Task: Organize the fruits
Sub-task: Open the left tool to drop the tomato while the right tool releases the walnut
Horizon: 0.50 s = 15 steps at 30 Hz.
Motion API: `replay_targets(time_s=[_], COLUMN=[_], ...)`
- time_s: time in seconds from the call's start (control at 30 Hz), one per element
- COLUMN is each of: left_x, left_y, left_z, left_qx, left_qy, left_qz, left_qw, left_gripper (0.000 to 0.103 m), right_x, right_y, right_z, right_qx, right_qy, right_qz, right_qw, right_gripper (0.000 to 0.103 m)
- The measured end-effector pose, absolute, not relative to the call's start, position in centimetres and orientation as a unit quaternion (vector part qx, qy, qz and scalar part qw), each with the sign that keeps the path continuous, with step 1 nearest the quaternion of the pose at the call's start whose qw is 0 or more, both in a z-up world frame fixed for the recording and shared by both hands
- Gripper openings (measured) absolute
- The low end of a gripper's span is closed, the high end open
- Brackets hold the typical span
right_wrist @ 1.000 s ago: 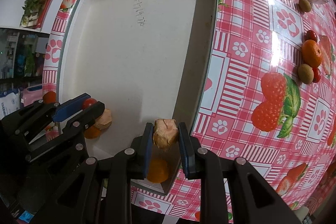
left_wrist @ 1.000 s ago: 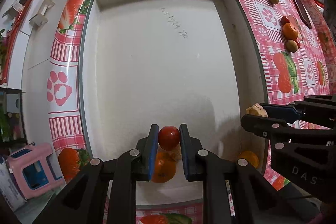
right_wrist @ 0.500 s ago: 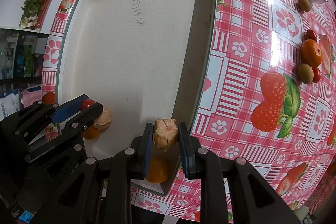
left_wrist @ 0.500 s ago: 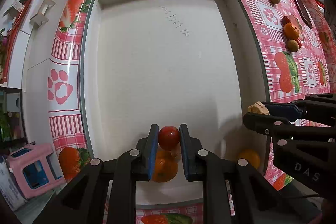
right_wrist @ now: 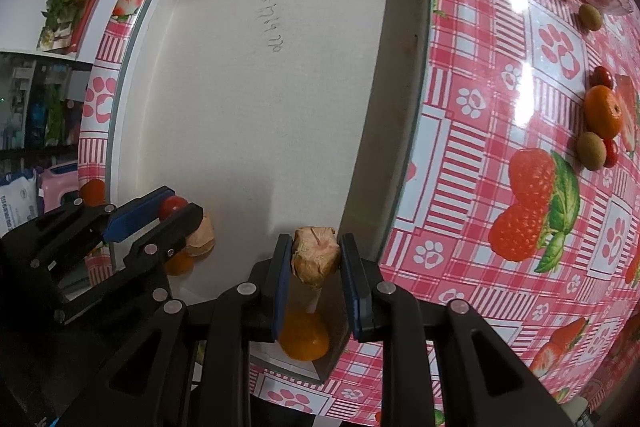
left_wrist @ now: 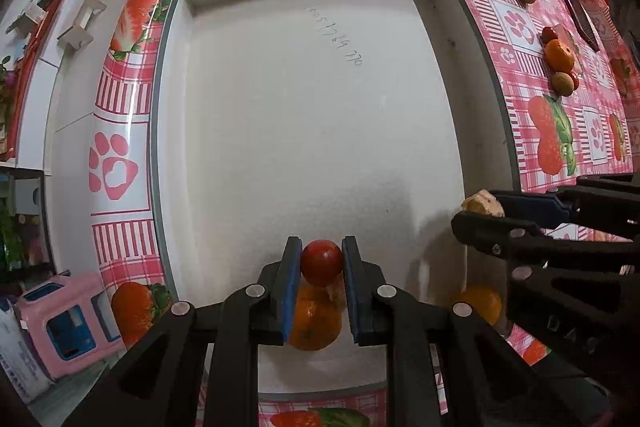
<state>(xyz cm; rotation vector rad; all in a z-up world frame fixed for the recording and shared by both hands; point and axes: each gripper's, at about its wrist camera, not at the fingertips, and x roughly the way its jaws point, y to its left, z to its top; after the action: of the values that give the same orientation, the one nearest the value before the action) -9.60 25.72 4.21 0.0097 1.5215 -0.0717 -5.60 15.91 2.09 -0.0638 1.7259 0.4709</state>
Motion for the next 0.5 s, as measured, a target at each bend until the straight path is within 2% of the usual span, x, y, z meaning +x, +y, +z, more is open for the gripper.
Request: replay_targets(time_s=[0.07,0.1,0.13,0.3,0.33,0.37,0.4,0.43,0.5], left_x=[-9.6,-9.5,-9.6,-9.6,-9.6,-9.6,-9.6,-9.7,-9.7], left_y=[25.7,25.6,25.6,25.5,25.5,25.6,26.0,26.0,26.1], left_z=[4.2,4.4,4.3,4.5,4.6,4.6,4.8,5.4,6.1], left_qx=[0.009,0.011,0.013,0.009,0.008,0.009,0.011,0.017,0.020], left_qy=[0.689,0.689,0.690,0.695,0.696,0.697,0.694,0.684,0.676], left_qz=[-0.033,-0.032,-0.031,-0.026,-0.025,-0.024,-0.021,-0.011,-0.011], left_qw=[0.724,0.724,0.723,0.719,0.717,0.717,0.719,0.730,0.736], left_gripper=[0.022,0.022,0.022,0.022,0.025,0.047,0.075,0.082,0.083], right_x=[-5.6,-5.6,-5.6,-5.1,-5.0,-4.9,-4.9,-4.7,-4.5], right_y=[15.9,15.9,15.9,15.6,15.6,15.6,15.7,15.7,15.5], right_z=[2.2,2.2,2.3,3.0,3.2,3.5,3.7,4.1,4.8], right_qx=[-0.025,-0.023,-0.022,-0.009,-0.007,-0.005,-0.004,-0.005,-0.011], right_qy=[0.752,0.752,0.751,0.744,0.743,0.741,0.738,0.735,0.729], right_qz=[0.207,0.208,0.208,0.209,0.210,0.213,0.216,0.219,0.221], right_qw=[0.625,0.625,0.626,0.634,0.636,0.637,0.639,0.641,0.648], right_gripper=[0.027,0.031,0.039,0.055,0.060,0.062,0.068,0.072,0.078])
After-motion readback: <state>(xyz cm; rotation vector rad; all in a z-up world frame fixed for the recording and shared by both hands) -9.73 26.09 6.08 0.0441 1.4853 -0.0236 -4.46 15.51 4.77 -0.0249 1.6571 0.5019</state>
